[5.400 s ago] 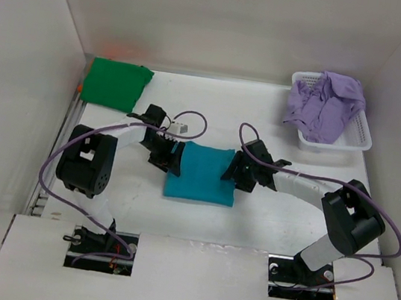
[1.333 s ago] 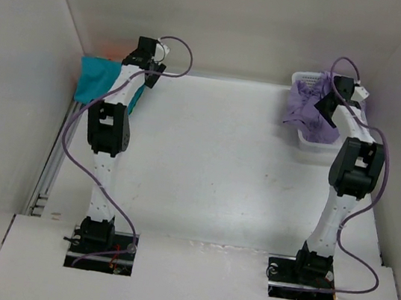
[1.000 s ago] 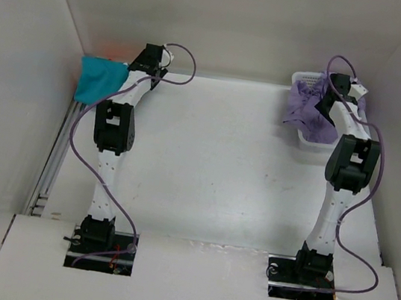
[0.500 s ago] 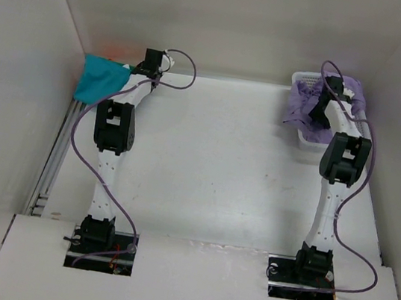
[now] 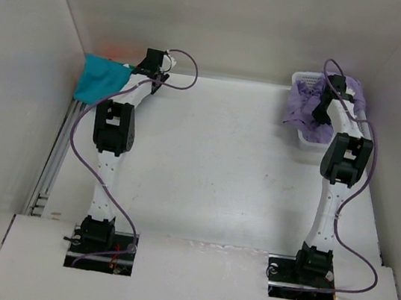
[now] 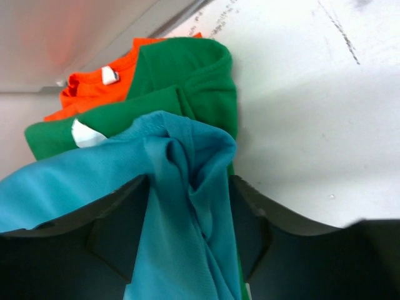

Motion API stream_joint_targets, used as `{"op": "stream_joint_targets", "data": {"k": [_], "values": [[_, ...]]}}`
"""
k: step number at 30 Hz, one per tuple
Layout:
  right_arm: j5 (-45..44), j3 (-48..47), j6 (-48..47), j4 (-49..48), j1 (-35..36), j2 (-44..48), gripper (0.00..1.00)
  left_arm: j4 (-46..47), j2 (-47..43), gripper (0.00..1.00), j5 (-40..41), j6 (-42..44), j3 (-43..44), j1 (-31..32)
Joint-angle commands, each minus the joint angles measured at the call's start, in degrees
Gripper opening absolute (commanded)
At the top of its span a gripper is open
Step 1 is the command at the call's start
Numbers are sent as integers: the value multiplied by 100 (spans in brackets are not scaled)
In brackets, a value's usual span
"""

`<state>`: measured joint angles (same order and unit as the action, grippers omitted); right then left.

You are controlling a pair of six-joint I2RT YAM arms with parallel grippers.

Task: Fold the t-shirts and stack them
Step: Grab crumpled tshirt from the corner of the board with the right arm

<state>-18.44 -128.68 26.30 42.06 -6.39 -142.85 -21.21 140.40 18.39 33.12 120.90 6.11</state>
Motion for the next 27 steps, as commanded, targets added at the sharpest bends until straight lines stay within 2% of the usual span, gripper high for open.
{"op": "stream_joint_targets", "data": {"k": [1, 3, 5, 11, 18, 19, 23, 27], "values": [[-107, -175, -90, -250, 54, 669, 0, 100, -583, 58, -29, 10, -172, 26], [-317, -175, -152, -514, 186, 1046, 0, 91, -645, 65, -55, 1, -172, 9], [-624, -149, -222, -795, 335, 1407, 0, 65, -715, 67, -108, -25, -172, 0], [-1469, 299, -608, -1937, 845, 2453, 0, 47, -865, 68, -178, -131, -251, 26], [-2225, 581, -1916, -3501, 1513, 3376, 0, 38, -1304, 68, -511, -429, -286, 35], [-2304, 546, -2145, -3686, 1592, 3464, 0, 38, -1383, 71, -582, -473, -286, 44], [-2279, 309, -2936, -4345, 2005, 3860, 0, 12, -1603, 72, -697, -623, -286, 79], [-1717, -182, -3693, -4672, 2716, 4141, 0, -137, -1849, 73, -811, -851, -409, 70]]}}
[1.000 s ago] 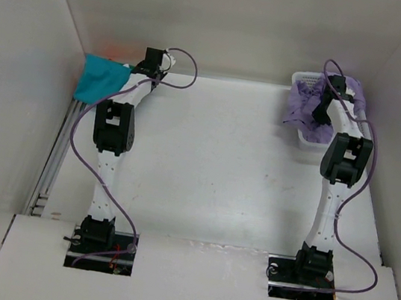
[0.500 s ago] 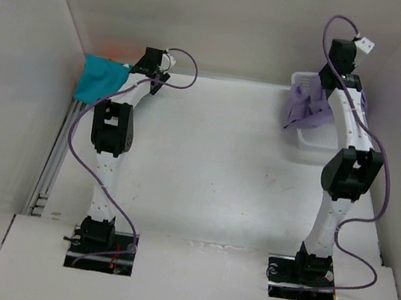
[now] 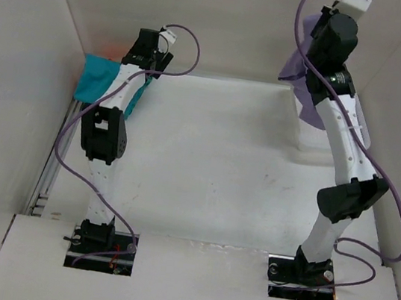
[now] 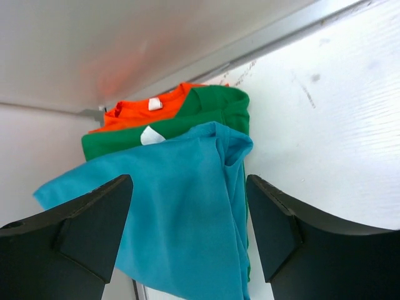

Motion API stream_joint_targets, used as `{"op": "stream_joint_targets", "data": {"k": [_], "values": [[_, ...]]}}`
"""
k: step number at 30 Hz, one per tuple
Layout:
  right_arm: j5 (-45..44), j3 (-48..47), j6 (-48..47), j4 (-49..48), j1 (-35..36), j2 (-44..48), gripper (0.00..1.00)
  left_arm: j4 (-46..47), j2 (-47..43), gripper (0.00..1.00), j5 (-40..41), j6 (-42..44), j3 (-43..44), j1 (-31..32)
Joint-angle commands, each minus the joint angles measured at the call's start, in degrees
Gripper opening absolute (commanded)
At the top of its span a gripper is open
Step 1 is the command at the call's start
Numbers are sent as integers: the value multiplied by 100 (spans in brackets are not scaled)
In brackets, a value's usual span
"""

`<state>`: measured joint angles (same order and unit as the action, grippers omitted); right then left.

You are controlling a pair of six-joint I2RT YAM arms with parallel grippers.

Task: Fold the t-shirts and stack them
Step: Grab crumpled tshirt from the corner of the board with the right arm, then move the tshirt to the center of the board

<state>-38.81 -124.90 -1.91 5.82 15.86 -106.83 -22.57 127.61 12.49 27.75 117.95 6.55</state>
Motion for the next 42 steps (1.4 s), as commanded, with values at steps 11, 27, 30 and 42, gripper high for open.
{"op": "stream_joint_targets", "data": {"k": [11, 27, 30, 42], "values": [[998, 824, 250, -970, 2813, 1804, 2, -345, -1853, 74, -792, -1043, -1370, -816], [1884, 5255, 2766, 1079, 2003, 2482, 66, -1688, -3724, 73, -1987, 88, -4023, -871], [2175, 5817, 3169, 1253, 2285, 2544, 66, -1900, -4085, 73, -1900, 520, -4761, -739], [1868, 7594, 5490, 2194, 3058, 2957, 75, -460, -3217, 71, -819, 433, -5563, -677]]}}
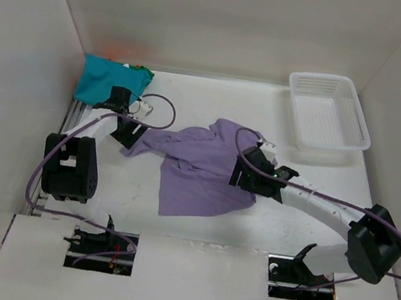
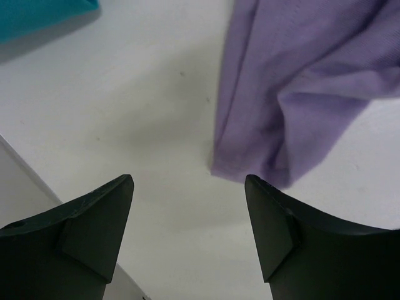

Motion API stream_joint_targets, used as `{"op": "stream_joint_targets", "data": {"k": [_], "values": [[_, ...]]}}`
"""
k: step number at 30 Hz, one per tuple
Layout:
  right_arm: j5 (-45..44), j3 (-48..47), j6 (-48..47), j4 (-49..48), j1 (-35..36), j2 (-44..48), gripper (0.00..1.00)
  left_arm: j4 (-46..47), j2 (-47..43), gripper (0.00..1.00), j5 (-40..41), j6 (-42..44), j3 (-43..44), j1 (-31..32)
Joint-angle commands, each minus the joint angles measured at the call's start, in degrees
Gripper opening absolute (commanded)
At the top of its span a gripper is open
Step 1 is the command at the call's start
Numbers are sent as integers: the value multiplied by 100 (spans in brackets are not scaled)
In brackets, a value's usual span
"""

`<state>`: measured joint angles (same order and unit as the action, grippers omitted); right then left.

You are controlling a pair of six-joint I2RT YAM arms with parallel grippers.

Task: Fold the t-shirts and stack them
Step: Move the tshirt to the center of the board, then flatten out the tshirt

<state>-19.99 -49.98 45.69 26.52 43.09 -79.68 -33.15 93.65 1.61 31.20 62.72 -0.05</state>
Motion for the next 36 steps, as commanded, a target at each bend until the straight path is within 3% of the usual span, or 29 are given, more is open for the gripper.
{"op": "stream_joint_targets", "data": {"k": [1, 6, 8, 9, 11, 12, 13, 15, 17, 21, 22, 25, 27, 31, 34, 36], "values": [[21, 180, 879, 186, 449, 234, 76, 651, 302, 71, 305, 105, -58, 1], [109, 655, 1609, 275, 810, 76, 79, 809, 935, 66, 384, 158, -58, 150], [266, 673, 1575, 152, 819, -152, 77, 827, 1111, 55, 384, 158, -14, 194], [354, 612, 1444, 73, 784, -292, 73, 827, 1182, 45, 384, 158, 3, 203], [521, 402, 1075, -111, 609, -609, 58, 827, 1244, 21, 367, 132, 12, 212], [566, 314, 943, -164, 521, -741, 47, 827, 1235, 15, 358, 123, 12, 212], [618, 191, 750, -217, 372, -890, 27, 819, 1191, 10, 332, 106, -5, 203], [593, 33, 469, -235, 56, -953, 4, 714, 981, 2, 227, 62, -49, 168], [409, -169, 12, -253, -409, -857, 0, 530, 639, 0, 34, 53, -84, 72], [153, -1221, -1366, -358, -1473, -1110, 0, -68, 155, 0, -406, -17, 91, 10], [197, -1617, -1770, -376, -1640, -1329, 4, -174, 93, 0, -476, -61, 152, 27], [495, -2725, -2511, -70, -1931, -2032, 37, -254, 48, 7, -521, -219, 276, 141], [566, -2974, -2495, 186, -1941, -2070, 50, -280, 66, 19, -503, -272, 320, 168], [523, -2089, -2233, 142, -1564, -1175, 70, -394, -346, 43, -530, -194, -13, 168], [461, -1088, -1312, 353, -1282, -445, 74, -701, -785, 56, -661, -35, -391, 378], [574, -463, -661, 371, -1081, -128, 75, -886, -883, 59, -662, 26, -611, 624]]}}
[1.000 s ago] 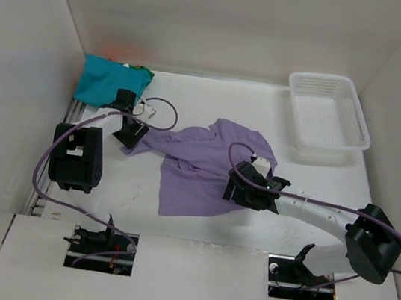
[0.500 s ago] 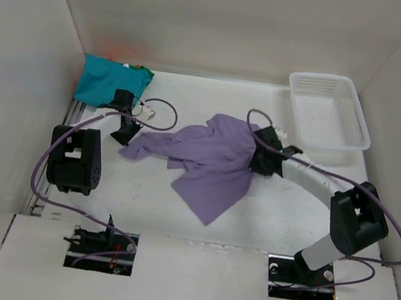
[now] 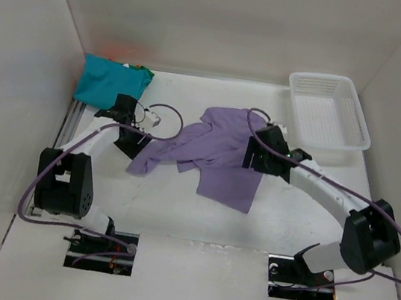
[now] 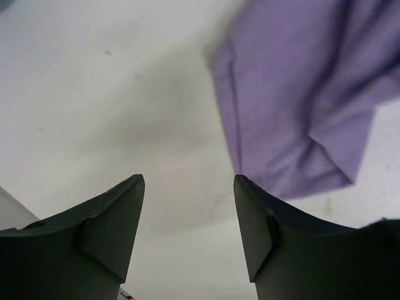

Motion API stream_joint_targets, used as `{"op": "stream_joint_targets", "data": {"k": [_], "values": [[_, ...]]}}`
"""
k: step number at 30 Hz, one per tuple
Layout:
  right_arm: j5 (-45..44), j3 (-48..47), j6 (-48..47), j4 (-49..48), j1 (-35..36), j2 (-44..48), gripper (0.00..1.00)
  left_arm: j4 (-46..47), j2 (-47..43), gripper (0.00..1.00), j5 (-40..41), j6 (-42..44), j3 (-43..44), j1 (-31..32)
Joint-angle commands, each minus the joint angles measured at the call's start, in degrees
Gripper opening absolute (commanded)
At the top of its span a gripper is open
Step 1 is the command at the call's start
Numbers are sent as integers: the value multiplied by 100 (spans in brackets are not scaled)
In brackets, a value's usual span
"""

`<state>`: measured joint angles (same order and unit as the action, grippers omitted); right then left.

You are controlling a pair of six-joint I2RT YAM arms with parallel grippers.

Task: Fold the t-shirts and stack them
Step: Flatten out the tshirt

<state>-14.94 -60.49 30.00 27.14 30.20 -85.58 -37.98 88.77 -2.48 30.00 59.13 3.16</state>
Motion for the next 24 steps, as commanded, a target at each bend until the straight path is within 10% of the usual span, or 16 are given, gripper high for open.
{"op": "stream_joint_targets", "data": {"k": [1, 12, 14, 18, 24], "values": [[87, 835, 1155, 284, 341, 559, 75, -412, -396, 59, -201, 208, -384, 417], [412, 1715, 2484, -217, 1484, -160, 75, 571, 763, 57, 512, 121, -676, 594], [605, 1777, 2537, -331, 1590, -292, 63, 607, 974, 48, 433, 15, -526, 532], [1062, 1821, 2537, -665, 1617, -398, 4, 546, 1177, 6, 64, -204, -359, 506], [1466, 806, 1548, -833, 460, -239, 0, 511, 905, 0, -577, -547, 604, 155]]}}
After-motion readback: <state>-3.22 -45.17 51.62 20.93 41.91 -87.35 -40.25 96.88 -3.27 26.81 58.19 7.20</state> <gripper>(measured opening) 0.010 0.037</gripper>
